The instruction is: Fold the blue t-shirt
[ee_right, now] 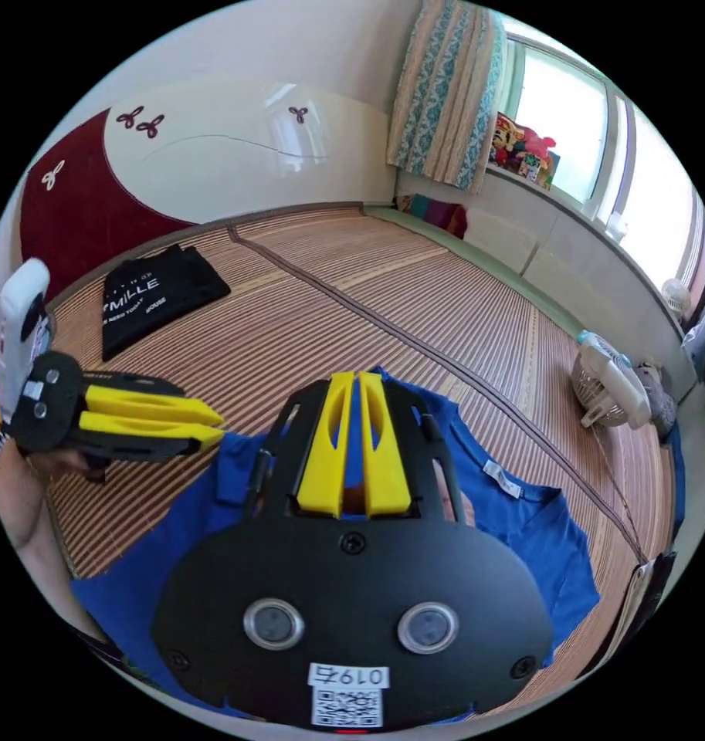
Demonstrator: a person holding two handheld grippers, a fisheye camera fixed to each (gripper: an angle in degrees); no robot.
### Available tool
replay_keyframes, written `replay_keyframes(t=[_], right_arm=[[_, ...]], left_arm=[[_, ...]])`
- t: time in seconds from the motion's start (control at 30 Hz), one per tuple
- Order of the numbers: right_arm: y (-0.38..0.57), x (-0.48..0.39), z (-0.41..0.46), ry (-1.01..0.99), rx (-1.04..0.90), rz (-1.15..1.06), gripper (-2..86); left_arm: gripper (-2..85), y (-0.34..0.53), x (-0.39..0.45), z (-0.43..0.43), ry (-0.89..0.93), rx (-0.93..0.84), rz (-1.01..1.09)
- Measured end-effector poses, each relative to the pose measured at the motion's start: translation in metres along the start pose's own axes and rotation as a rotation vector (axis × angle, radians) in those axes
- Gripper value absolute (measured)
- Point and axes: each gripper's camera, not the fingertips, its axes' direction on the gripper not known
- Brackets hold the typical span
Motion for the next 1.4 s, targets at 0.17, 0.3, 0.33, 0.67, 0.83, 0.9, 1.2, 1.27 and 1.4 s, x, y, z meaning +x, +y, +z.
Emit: replay_keyframes(t=[0.17,0.3,0.33,0.67,0.83,0.9,1.2,1.27,1.4], right_arm=[[0.037,-0.049,0.01,0.159,-0.019,-0.239,7.9],[0.048,-0.051,0.02,0.166,-0.028,-0.231,7.6],[0.049,-0.049,0.026,0.166,-0.035,-0.219,7.4],[0.044,-0.037,0.061,0.162,-0.023,-0.175,6.6],[0.046,-0.034,0.077,0.16,-0.022,-0.164,6.4],[0.047,-0.032,0.084,0.155,-0.022,-0.159,6.4],[0.049,-0.013,0.119,0.148,-0.033,-0.143,5.8],[0.05,-0.006,0.131,0.136,-0.041,-0.133,5.8],[0.046,0.009,0.15,0.109,-0.051,-0.103,5.2]], left_arm=[[4.5,-0.003,0.033,-0.014,-0.107,0.057,0.228],[5.1,-0.003,0.033,-0.02,-0.059,0.029,0.352],[4.7,-0.005,0.03,-0.02,-0.066,0.023,0.356],[0.9,-0.023,0.029,-0.026,-0.071,0.033,0.326],[0.7,-0.03,0.033,-0.027,-0.054,0.03,0.32],[0.7,-0.032,0.033,-0.027,-0.058,0.027,0.305],[0.7,-0.038,0.023,-0.029,-0.053,0.02,0.268],[0.7,-0.039,0.024,-0.028,-0.049,0.026,0.266],[0.6,-0.041,0.025,-0.026,-0.067,0.028,0.26]])
